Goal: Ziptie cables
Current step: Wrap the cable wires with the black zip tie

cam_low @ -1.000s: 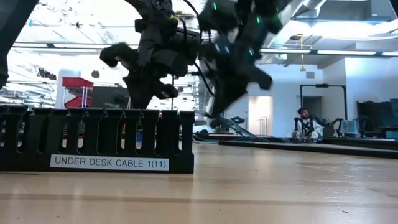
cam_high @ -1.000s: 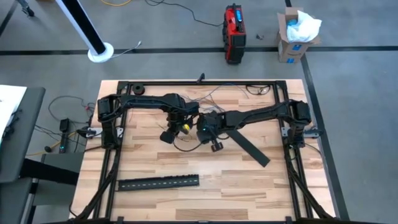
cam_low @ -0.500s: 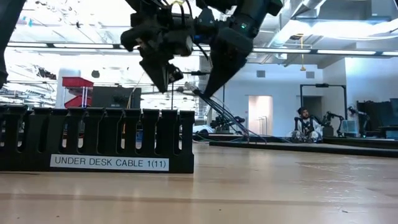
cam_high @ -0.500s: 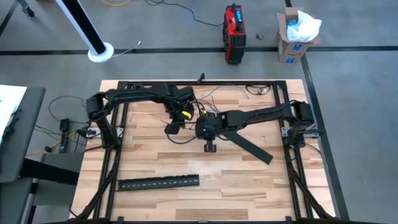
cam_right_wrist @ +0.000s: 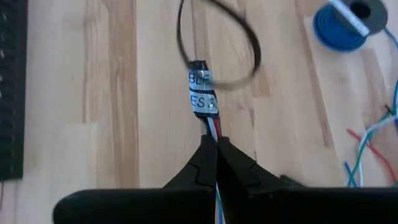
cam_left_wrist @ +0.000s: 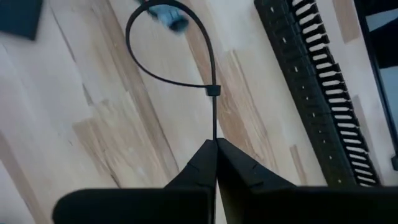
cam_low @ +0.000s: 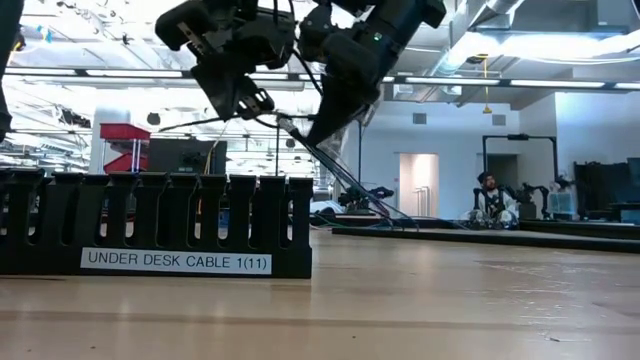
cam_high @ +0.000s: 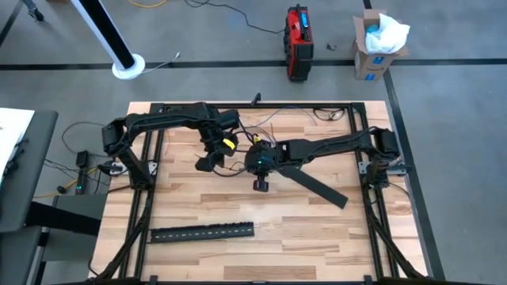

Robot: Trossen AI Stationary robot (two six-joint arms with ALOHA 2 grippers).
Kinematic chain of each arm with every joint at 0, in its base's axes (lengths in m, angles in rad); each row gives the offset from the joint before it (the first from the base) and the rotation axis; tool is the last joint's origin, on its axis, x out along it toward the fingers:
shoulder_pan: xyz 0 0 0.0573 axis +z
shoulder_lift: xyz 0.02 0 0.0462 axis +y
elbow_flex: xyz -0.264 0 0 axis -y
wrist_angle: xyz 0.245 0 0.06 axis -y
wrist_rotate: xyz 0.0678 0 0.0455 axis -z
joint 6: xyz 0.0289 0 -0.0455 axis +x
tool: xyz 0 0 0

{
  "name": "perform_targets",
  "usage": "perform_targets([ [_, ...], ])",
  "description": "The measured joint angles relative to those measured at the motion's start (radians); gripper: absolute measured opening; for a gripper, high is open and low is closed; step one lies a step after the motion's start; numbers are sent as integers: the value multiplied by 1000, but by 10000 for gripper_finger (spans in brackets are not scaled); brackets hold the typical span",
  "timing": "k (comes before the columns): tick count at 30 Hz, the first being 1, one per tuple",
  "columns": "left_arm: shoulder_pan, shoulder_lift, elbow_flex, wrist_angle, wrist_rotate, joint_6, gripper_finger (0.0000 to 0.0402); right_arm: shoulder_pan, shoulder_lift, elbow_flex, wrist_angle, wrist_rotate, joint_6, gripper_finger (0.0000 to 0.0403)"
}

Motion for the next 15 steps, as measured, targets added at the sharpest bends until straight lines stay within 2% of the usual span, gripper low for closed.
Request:
perform_targets([
  [7,-4,0,0,125,67,-28,0,-11,1,-1,83,3,32,0],
  [15,-3,-1,-68,117,77,12,0,-9,1,-1,84,7,46,0],
])
